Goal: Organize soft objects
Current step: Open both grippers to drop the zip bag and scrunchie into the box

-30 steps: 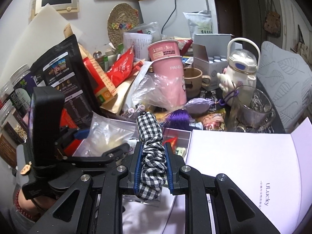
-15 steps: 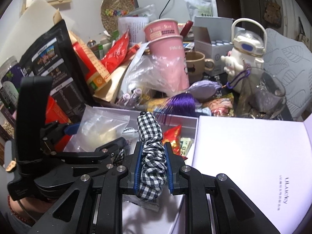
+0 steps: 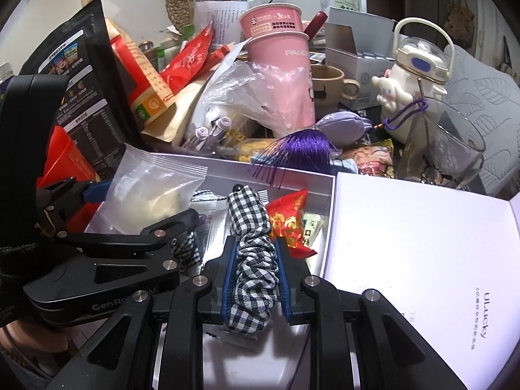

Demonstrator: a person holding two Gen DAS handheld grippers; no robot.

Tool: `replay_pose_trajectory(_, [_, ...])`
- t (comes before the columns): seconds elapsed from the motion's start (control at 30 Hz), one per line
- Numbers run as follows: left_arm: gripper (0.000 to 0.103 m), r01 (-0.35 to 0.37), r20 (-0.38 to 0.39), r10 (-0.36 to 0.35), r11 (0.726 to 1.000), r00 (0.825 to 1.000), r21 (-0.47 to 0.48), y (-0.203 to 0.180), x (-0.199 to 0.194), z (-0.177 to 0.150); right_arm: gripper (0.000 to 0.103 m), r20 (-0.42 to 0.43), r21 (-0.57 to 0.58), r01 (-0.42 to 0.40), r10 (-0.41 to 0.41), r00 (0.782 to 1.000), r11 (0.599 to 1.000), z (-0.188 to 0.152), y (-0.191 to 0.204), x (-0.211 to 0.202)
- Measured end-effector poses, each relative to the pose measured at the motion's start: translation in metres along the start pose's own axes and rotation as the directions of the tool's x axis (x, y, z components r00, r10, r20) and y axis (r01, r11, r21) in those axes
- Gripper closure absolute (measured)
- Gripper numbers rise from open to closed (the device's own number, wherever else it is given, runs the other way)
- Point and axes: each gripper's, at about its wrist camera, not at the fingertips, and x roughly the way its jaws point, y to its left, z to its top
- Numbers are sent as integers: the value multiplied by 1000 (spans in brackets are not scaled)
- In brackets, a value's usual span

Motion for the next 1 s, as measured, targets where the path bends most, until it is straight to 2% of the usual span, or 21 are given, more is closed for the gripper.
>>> replay_pose_trajectory(0.23, [21,-15,-3,15,1000,1000,4,-1,-6,2,64,0,-8,24,-24,1000,1000,3,-1,-7])
replay_pose_trajectory(0.37, [20,-28,-6,28,999,1000,15,-4,-10,1,64,21,3,13,-13,1000,1000,6,-6,-19])
replay_pose_trajectory(0.6, [20,-27,9,26,999,1000,24,-6,-23,1,62,55,-6,46,-45,997,999,10,-10,-37])
replay_pose_trajectory(0.63, [14,-29,14,29,999,999,20,-5,-25,1,62,59,-7,56,-55,997,998,10,-11,-40])
replay_pose_trajectory(0.67, [4,-32,18,32,999,999,15,-4,-27,1,62,65,-9,67,-67,996,998,11,-11,-42])
replay_pose_trajectory(0.7, [0,-34,27,34,999,999,13,-3,-30,1,62,72,-10,75,-74,995,997,11,-12,-45])
replay_pose_trajectory(0.77, [0,-42,39,41,999,998,15,-2,-33,1,58,87,-13,77,-75,993,997,11,-12,-50])
replay_pose_trajectory(0.87, [0,-48,46,47,999,998,19,-3,-38,1,58,103,-22,90,-87,991,996,12,-10,-55])
replay_pose_trajectory(1.0, [0,-14,57,13,1000,998,12,-1,-48,1,58,118,-29,113,-109,987,993,14,-7,-63])
